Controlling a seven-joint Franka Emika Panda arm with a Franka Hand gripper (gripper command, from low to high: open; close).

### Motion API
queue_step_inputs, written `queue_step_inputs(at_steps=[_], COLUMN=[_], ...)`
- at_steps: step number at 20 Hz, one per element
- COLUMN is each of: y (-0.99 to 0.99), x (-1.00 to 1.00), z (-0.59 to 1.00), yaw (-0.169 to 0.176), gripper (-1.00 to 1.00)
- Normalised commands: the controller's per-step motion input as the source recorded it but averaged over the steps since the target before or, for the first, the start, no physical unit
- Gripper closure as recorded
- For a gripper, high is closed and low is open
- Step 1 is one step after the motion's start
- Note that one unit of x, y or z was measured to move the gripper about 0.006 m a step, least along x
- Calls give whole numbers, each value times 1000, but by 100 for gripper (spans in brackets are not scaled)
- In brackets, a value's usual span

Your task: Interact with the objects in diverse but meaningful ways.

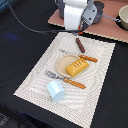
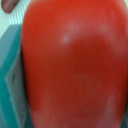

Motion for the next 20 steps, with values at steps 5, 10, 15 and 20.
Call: queue_step_inputs(at_steps=[5, 10, 15, 20], y=[274, 266, 275, 243], x=[-736, -777, -738, -494], z=[-711, -759, -740, -543], yaw=[10, 5, 11, 8], gripper=[100, 100, 100, 100])
